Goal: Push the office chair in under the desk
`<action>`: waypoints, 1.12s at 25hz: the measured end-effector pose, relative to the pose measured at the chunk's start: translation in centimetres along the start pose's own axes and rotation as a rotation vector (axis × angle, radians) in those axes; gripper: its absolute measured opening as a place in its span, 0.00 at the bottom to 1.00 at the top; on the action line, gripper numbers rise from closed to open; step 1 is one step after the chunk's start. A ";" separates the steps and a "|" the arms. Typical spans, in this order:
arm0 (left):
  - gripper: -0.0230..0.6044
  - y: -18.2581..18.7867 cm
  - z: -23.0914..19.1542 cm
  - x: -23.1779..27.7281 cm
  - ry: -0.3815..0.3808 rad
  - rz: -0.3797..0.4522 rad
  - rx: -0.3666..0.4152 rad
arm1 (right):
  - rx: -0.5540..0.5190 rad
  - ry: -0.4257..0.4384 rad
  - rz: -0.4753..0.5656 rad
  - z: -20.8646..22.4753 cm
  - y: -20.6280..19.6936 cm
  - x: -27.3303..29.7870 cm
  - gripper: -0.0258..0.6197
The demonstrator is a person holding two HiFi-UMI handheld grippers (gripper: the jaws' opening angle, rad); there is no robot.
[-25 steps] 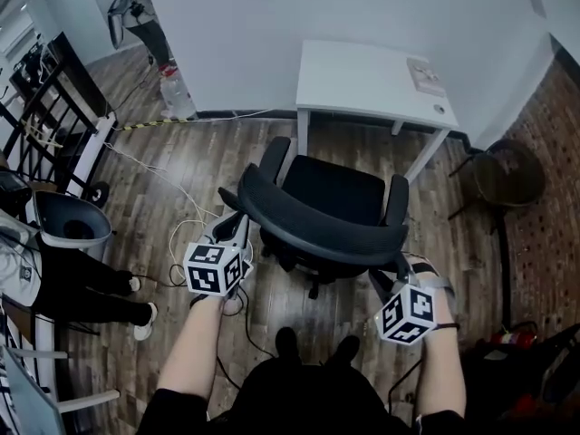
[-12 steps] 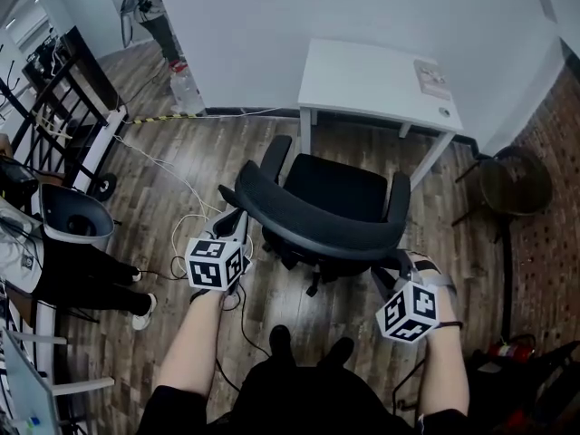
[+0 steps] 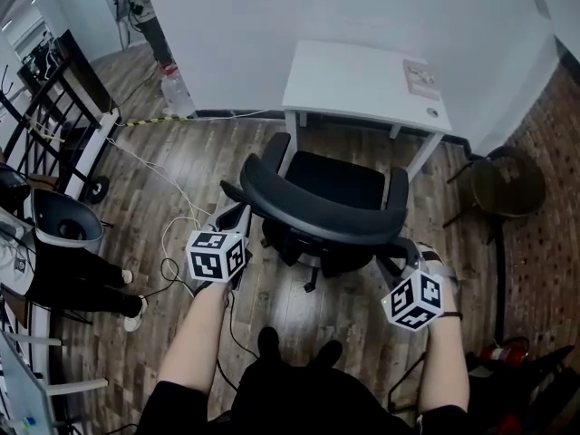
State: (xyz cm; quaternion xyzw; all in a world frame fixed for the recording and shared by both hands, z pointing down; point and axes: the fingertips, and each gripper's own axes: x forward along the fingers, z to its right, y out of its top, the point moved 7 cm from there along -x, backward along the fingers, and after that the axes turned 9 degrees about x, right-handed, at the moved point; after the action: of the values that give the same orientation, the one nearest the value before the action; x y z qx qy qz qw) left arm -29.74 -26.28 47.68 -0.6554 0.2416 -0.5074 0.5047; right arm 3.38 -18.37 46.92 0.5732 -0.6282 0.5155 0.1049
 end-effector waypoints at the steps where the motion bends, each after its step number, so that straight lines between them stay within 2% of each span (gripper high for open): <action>1: 0.05 0.2 0.6 0.4 0.002 0.000 0.003 | 0.001 -0.003 0.005 0.6 -0.6 0.0 0.22; 9: 0.05 1.7 4.9 3.4 0.059 0.010 -0.009 | 0.016 -0.007 0.052 4.5 -4.9 -0.6 0.22; 16: 0.05 3.4 8.3 6.8 0.064 0.025 -0.027 | -0.025 -0.079 0.101 8.7 -8.6 -0.5 0.25; 19: 0.05 4.0 9.2 8.0 0.060 0.042 -0.038 | -0.040 -0.057 0.087 10.2 -9.6 -0.2 0.26; 22: 0.05 5.5 11.6 10.8 0.053 0.055 -0.050 | -0.040 -0.042 0.078 13.8 -12.2 0.2 0.26; 26: 0.05 7.0 13.5 13.5 0.044 0.061 -0.075 | -0.011 -0.080 0.060 16.9 -14.7 0.3 0.27; 28: 0.05 7.1 13.5 13.7 0.042 0.066 -0.072 | 0.022 -0.136 0.052 17.1 -15.2 -0.2 0.28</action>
State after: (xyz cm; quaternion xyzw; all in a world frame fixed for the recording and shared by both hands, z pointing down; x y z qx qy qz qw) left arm -11.05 -34.71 47.33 -0.6540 0.2916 -0.4952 0.4920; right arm 23.88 -28.50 47.17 0.5916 -0.6429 0.4847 0.0421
